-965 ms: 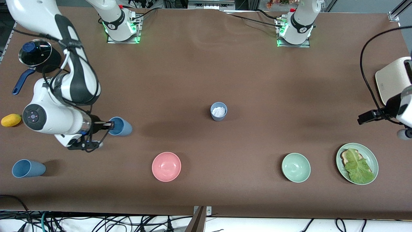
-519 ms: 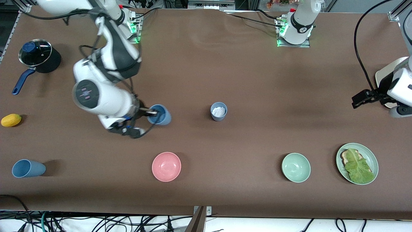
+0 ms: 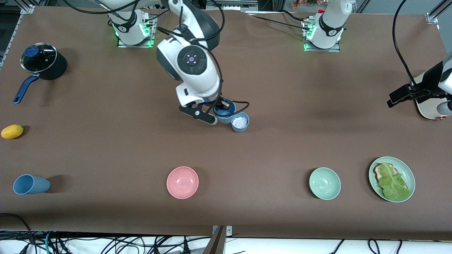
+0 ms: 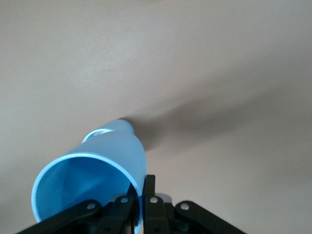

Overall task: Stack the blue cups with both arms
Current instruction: 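Lift the blue cup with the right gripper and carry it over the center cup, then lower the cup into the center cup and open the right gripper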

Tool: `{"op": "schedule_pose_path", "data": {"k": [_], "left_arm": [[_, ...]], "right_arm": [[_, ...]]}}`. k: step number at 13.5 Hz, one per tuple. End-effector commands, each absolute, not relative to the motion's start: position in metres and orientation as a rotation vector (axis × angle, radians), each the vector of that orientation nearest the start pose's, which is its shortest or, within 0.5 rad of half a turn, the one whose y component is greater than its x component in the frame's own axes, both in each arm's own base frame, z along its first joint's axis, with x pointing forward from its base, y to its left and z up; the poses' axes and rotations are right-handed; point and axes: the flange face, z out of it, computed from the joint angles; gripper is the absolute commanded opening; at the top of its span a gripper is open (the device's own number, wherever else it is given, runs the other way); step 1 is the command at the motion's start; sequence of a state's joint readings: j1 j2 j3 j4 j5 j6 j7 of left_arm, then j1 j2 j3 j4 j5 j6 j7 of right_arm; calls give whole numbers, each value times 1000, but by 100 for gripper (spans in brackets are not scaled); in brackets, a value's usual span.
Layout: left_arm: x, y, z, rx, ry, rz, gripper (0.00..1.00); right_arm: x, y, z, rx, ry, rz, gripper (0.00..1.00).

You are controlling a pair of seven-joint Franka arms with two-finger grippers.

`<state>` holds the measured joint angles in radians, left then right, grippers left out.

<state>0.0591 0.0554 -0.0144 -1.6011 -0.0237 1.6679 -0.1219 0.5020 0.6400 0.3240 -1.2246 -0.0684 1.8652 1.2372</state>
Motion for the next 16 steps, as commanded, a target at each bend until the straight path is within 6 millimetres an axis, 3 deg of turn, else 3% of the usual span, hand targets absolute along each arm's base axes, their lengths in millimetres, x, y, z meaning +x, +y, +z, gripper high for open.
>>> {"op": "schedule_pose_path", "data": {"k": [1, 4, 11, 16], "left_arm": [[566, 30, 593, -3182, -181, -1, 100], [566, 12, 602, -3173, -140, -19, 100], [563, 16, 601, -3173, -132, 22, 100], [565, 14, 603, -3173, -122, 20, 100]], "right_arm": [[544, 519, 395, -2941, 767, 57, 0], [542, 527, 379, -2944, 781, 35, 0], [527, 542, 368, -2949, 828, 58, 0], [530, 542, 363, -2943, 834, 42, 0]]}}
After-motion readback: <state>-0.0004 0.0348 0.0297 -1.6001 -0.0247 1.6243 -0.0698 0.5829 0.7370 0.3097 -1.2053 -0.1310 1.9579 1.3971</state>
